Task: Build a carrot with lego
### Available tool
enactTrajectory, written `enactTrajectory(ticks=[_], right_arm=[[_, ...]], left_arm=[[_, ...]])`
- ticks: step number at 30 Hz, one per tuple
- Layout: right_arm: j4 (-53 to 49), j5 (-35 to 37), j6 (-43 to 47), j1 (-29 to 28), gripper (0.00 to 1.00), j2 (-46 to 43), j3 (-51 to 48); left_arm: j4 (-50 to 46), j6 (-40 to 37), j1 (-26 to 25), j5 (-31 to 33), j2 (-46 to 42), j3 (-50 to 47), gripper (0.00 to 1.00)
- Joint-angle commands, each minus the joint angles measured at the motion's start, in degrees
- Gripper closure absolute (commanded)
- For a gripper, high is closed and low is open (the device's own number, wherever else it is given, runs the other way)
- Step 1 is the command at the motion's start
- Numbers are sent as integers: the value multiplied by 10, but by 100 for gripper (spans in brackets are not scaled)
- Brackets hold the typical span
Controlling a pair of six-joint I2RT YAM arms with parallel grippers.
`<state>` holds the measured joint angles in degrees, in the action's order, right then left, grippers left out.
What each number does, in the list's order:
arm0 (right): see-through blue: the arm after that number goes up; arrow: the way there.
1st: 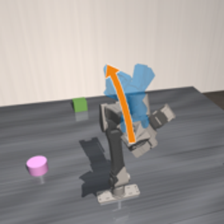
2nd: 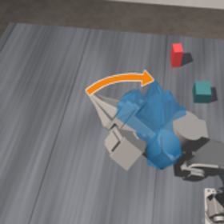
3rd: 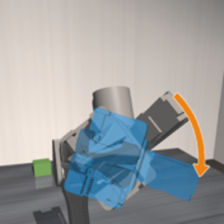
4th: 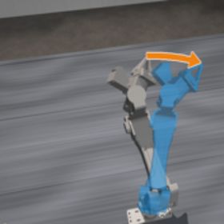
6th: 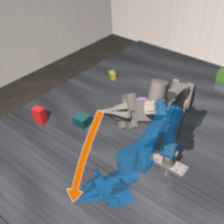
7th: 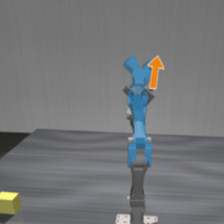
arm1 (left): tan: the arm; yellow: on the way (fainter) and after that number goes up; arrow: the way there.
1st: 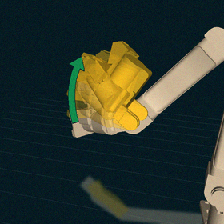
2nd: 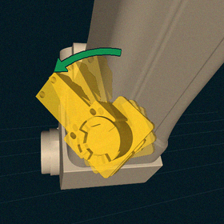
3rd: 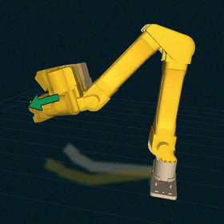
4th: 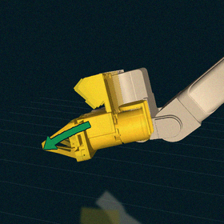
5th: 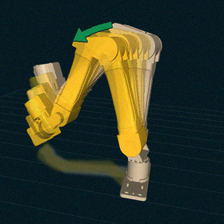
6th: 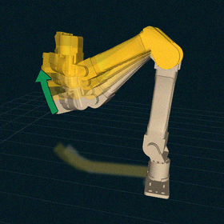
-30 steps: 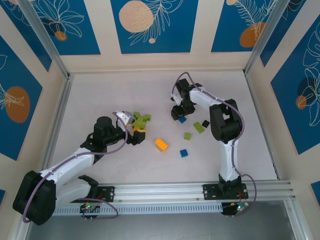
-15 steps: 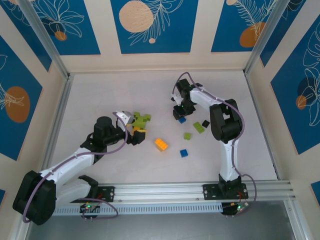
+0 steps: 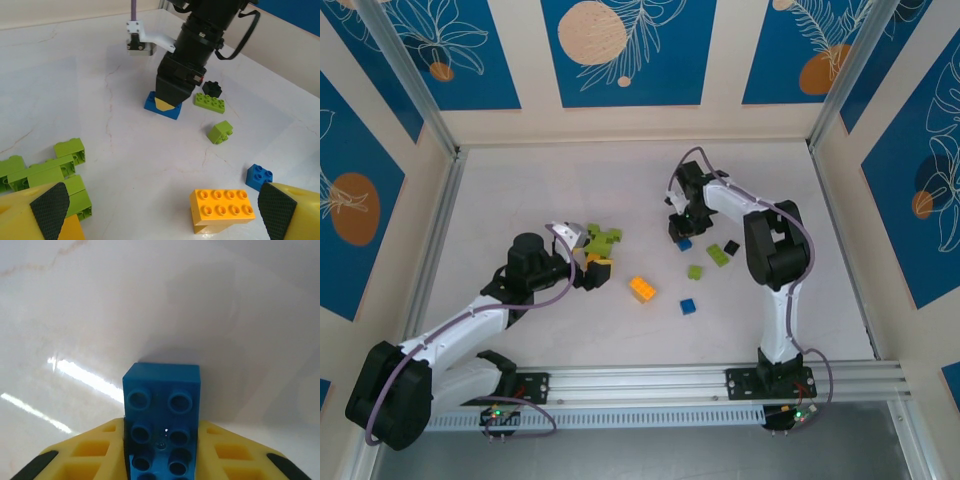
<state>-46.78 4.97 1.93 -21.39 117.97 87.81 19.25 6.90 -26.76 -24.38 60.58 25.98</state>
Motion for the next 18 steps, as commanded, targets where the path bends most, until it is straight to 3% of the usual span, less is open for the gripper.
enactTrajectory(ticks=[1,6,11,18], right_arm=[[-21,-45,-29,-25,70,-87,-36],[-54,-67,-48,-107,70,-177,-75],[-89,-61,-59,-188,69,-192,-63],[-97,-47,-72,-225,70,-185,-57]], left_arm=[[14,-12,0,-11,0,16,1],[17,-12,1,-10,-2,14,1],[15,-12,1,-7,-8,12,1],[10,-14,1,-1,-32,6,1]])
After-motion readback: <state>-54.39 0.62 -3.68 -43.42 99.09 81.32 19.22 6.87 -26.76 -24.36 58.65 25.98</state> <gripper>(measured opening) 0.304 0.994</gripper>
